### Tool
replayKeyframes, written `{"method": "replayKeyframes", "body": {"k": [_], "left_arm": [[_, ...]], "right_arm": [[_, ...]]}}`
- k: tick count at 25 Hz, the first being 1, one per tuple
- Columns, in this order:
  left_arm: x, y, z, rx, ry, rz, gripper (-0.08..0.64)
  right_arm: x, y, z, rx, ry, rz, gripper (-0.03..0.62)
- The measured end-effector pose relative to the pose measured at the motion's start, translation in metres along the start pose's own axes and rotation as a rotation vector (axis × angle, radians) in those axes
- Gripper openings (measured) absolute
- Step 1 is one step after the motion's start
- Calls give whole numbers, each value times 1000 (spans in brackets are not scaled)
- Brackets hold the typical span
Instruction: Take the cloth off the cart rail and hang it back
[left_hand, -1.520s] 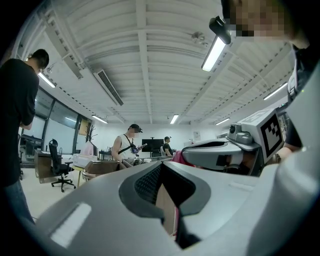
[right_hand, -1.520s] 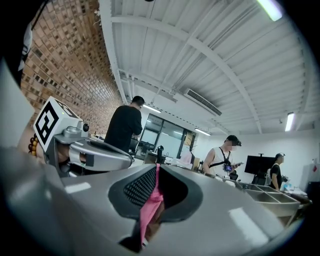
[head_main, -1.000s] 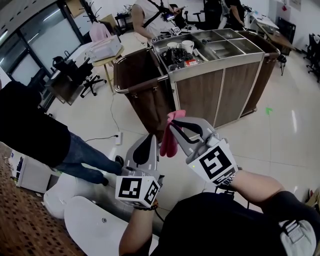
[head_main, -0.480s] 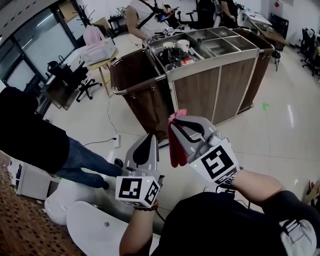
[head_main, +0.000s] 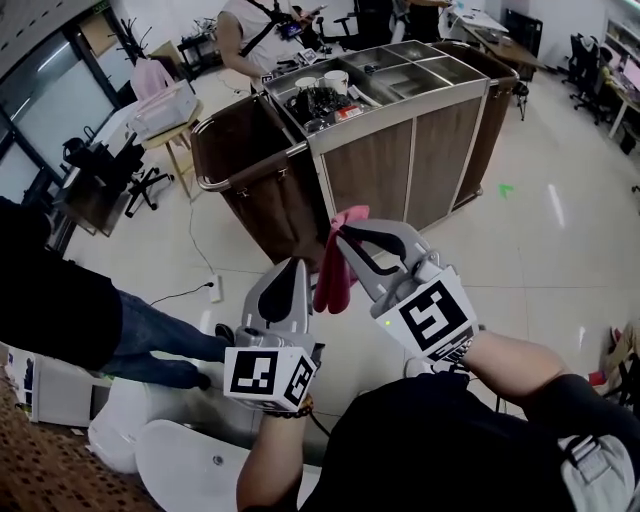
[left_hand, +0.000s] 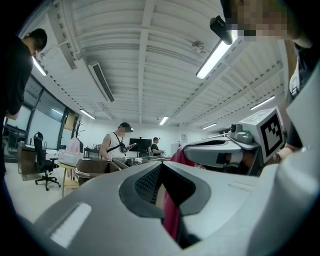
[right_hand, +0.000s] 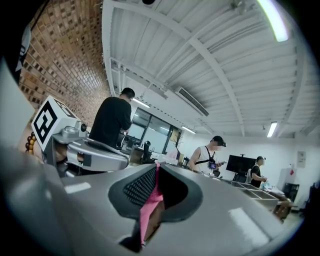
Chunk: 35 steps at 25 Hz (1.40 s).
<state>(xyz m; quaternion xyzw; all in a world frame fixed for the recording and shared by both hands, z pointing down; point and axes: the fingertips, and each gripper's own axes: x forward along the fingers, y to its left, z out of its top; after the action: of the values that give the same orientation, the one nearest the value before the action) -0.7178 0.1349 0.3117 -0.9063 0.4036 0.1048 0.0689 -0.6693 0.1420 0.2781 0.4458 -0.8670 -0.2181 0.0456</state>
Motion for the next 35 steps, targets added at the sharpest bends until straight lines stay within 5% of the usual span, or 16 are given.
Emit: {"method": "replayKeyframes", "body": {"k": [15, 19, 25, 29, 35], "left_arm": [[83, -54, -36, -51, 21, -131, 3], [111, -85, -40, -53, 42, -172, 3], [170, -143, -47, -55, 56, -229, 3], [211, -185, -60, -55, 66, -270, 3], [268, -241, -76, -47, 63, -335, 3]], "right_arm": [[-46, -77, -52, 130, 112, -149, 18], [-69, -111, -60, 45, 94, -166, 18], [-116, -168, -81, 199, 123, -242, 18], [-149, -216, -99, 91, 116, -259, 18], [-193, -278, -127, 95, 125, -324, 18]]}}
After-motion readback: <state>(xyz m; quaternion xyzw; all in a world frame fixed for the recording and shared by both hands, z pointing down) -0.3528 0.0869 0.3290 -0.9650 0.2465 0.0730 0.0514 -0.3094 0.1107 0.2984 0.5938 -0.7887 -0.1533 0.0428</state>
